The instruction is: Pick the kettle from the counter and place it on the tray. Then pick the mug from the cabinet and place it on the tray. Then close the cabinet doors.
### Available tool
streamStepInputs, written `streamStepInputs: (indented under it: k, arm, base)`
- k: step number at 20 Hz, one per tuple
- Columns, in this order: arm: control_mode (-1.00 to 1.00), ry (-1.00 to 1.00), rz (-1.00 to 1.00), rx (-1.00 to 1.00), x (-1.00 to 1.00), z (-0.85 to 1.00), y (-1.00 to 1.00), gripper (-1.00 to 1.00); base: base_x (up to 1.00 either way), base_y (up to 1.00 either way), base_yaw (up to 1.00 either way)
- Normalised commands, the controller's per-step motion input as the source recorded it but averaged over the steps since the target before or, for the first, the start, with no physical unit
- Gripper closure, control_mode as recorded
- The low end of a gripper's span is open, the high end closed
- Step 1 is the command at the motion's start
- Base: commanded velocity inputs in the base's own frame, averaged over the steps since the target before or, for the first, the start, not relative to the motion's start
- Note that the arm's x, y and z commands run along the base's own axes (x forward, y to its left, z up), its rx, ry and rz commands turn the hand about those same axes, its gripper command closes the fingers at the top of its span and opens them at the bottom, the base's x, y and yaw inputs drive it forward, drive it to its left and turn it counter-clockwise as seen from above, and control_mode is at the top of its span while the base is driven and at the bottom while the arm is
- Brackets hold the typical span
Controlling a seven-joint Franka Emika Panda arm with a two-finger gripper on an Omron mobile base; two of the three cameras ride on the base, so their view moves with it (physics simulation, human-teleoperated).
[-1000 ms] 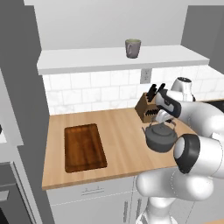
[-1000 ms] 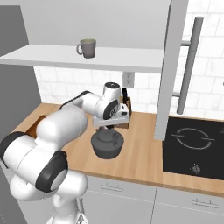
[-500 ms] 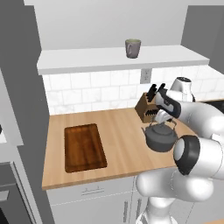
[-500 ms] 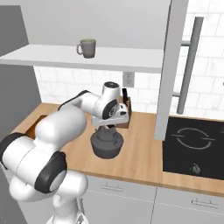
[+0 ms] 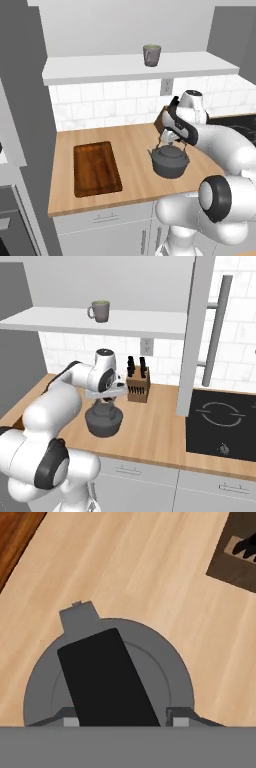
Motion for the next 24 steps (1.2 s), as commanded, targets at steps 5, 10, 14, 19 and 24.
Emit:
streamStepInputs:
  k: [5,10,14,19,24]
  arm:
    - [-1.00,0.00,-0.19,0.00,0.00,0.11,0.91,1.00]
    - [-1.00,0.00,-0.18,0.00,0.00,0.04,0.95,1.00]
    - [-1.00,0.00,-0.18,0.00,0.00,0.03,0.97,1.00]
    - [-1.00,-0.02,-0.18,0.00,0.00,0.14,0.87,1.00]
    - [-1.00,-0.03,-0.19,0.01,0.05,0.38,0.69,1.00]
  base:
    - [0.00,0.00,0.00]
    - [0.00,0.00,0.00]
    - [0.00,0.00,0.00]
    - [0.00,0.00,0.00]
    - [0.00,0.00,0.00]
